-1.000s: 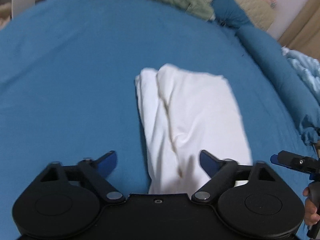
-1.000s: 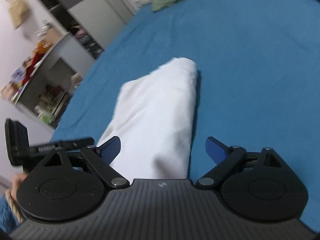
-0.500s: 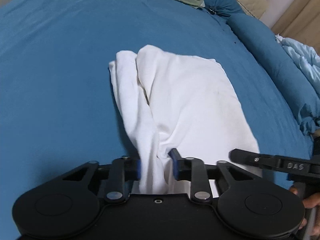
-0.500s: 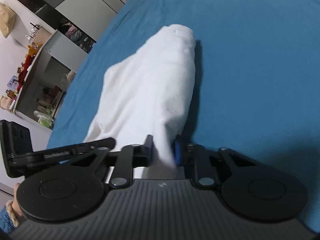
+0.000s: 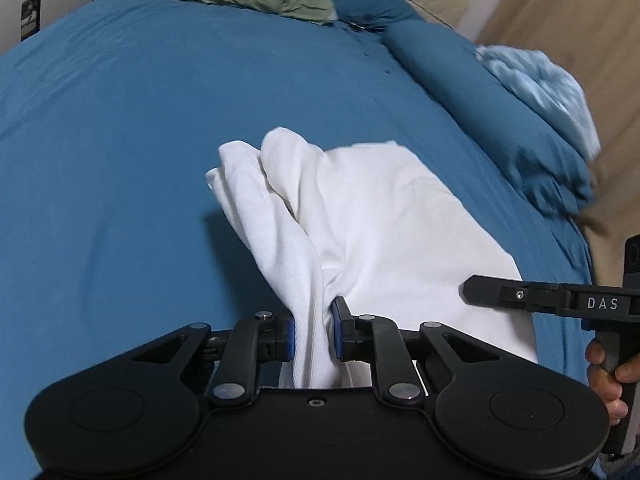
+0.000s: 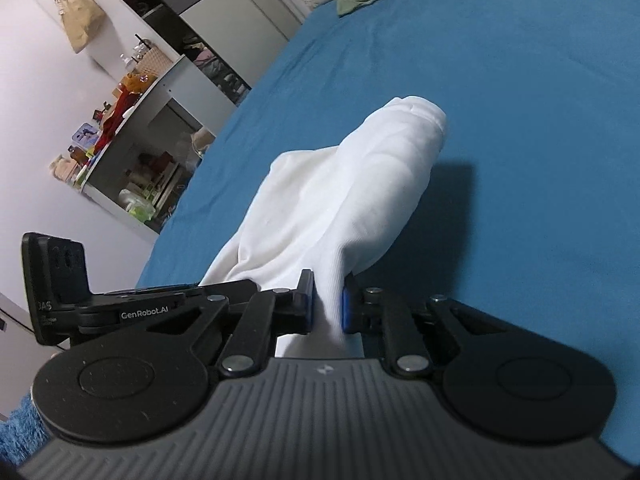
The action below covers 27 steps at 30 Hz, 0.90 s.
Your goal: Fold small clothes
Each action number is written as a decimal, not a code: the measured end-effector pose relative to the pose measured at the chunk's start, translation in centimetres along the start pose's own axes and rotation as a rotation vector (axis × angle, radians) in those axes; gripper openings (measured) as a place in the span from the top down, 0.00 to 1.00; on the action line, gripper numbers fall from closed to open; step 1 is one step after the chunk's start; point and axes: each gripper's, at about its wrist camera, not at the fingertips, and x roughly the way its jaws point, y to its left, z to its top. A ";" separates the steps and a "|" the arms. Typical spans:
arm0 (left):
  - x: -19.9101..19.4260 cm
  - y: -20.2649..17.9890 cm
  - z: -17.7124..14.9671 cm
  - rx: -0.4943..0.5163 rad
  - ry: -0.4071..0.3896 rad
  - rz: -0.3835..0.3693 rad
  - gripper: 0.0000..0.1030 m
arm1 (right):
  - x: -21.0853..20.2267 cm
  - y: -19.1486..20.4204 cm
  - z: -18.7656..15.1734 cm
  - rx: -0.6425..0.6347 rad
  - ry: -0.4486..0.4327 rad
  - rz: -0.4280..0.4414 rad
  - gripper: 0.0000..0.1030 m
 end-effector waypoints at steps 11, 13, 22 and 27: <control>2.8 -3.0 -8.7 -0.077 -0.040 0.088 0.73 | -2.3 -5.5 -12.6 0.041 -0.034 -0.111 0.66; 1.4 -3.2 -9.1 -0.056 -0.074 0.111 0.64 | -2.8 -5.1 -12.3 0.041 -0.042 -0.117 0.50; 3.7 -1.0 -9.2 0.002 -0.041 0.234 0.38 | -1.9 -6.9 -11.3 0.021 -0.097 -0.308 0.18; 3.4 -1.8 -8.7 0.033 -0.036 0.256 0.40 | -1.5 -6.1 -11.3 -0.027 -0.096 -0.334 0.17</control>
